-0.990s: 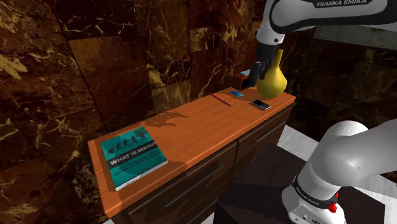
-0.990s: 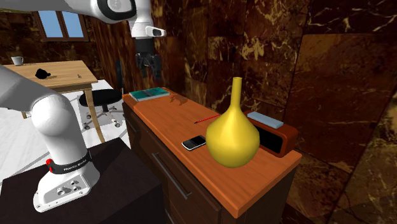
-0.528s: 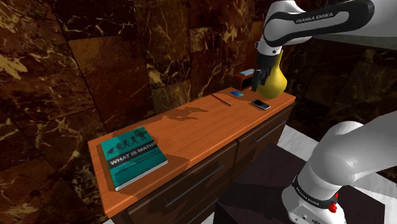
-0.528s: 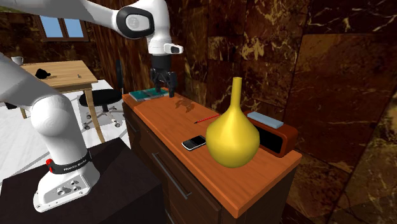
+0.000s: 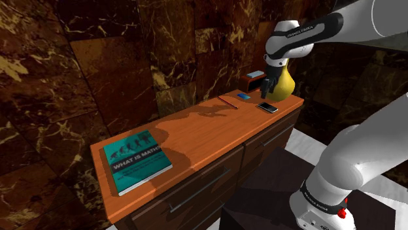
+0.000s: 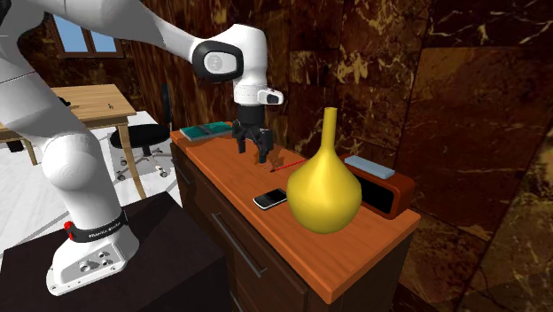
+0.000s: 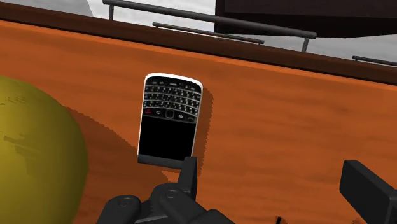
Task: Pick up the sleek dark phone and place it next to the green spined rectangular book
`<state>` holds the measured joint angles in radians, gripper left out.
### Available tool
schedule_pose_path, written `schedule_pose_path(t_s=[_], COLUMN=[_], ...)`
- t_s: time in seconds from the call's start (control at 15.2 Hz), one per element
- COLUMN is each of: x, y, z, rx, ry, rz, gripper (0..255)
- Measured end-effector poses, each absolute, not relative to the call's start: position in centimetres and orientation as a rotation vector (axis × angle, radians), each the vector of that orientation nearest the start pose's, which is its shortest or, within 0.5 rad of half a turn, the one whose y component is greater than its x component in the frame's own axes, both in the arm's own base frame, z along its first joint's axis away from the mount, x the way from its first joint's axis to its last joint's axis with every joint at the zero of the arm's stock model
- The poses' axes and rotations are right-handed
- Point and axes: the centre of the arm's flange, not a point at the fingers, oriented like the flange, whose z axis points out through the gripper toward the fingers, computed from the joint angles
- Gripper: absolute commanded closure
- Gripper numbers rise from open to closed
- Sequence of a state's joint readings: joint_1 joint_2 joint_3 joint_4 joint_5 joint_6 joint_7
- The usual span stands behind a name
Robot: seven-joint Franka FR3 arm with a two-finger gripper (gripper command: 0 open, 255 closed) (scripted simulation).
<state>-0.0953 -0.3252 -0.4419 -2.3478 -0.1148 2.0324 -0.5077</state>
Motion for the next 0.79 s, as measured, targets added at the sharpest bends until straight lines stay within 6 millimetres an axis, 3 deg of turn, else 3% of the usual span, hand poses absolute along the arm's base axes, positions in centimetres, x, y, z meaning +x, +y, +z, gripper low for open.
schedule_pose_path(t_s=[0.46, 0.73, 0.79], x=[40.0, 41.0, 40.8], y=[-30.8, -31.9, -32.2], z=[38.5, 37.9, 36.2], rx=[-3.086, -3.087, -3.085], ry=[-0.044, -0.055, -0.047], rz=[0.034, -0.013, 0.016], gripper=[0, 0, 0])
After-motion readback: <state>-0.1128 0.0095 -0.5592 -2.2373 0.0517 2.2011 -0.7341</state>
